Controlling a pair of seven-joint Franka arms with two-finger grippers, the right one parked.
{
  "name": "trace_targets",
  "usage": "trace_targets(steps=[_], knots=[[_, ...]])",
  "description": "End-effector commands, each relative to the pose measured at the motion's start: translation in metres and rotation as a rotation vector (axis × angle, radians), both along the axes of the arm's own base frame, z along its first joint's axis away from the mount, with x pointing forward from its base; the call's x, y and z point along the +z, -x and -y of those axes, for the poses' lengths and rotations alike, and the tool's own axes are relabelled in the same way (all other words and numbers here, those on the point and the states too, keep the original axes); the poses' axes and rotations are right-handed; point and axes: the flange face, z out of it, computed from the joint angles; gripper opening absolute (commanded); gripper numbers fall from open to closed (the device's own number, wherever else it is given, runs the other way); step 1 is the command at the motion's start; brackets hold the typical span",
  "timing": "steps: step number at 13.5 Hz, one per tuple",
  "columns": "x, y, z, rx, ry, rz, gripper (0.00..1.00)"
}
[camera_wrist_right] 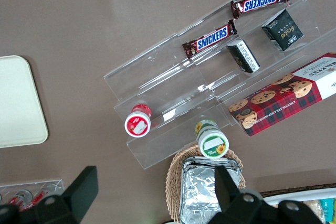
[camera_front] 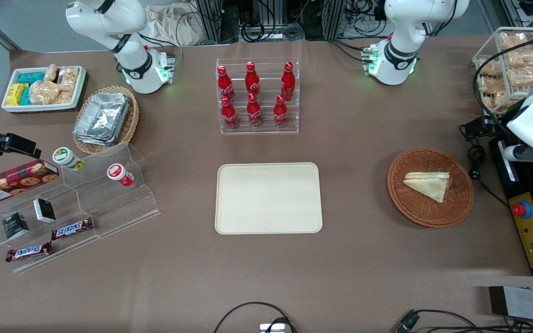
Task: Place sandwich from basket to tray
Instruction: 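Move the left gripper over the wrapped sandwich in the wicker basket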
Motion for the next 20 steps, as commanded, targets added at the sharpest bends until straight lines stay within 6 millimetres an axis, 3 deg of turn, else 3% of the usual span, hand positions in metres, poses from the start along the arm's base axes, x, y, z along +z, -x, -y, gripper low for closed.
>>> trace_targets(steps=[1, 4, 7, 9, 11, 13, 15, 18, 20], knots=[[-0.005, -0.006, -0.003, -0.012, -0.007, -0.023, 1.00], [-0.033, -0.015, -0.007, 0.028, -0.029, -0.070, 1.00], [-0.061, -0.015, -0.011, 0.247, -0.060, -0.024, 1.00], [-0.097, -0.009, -0.007, 0.491, -0.105, -0.007, 1.00], [-0.119, 0.000, -0.008, 0.494, -0.095, 0.041, 1.00], [-0.159, 0.012, -0.016, 0.509, -0.094, 0.046, 1.00], [-0.192, 0.029, -0.038, 0.591, -0.080, 0.101, 1.00], [-0.245, 0.028, -0.047, 0.735, -0.108, 0.079, 1.00], [-0.266, 0.022, -0.047, 0.815, -0.124, 0.078, 1.00]])
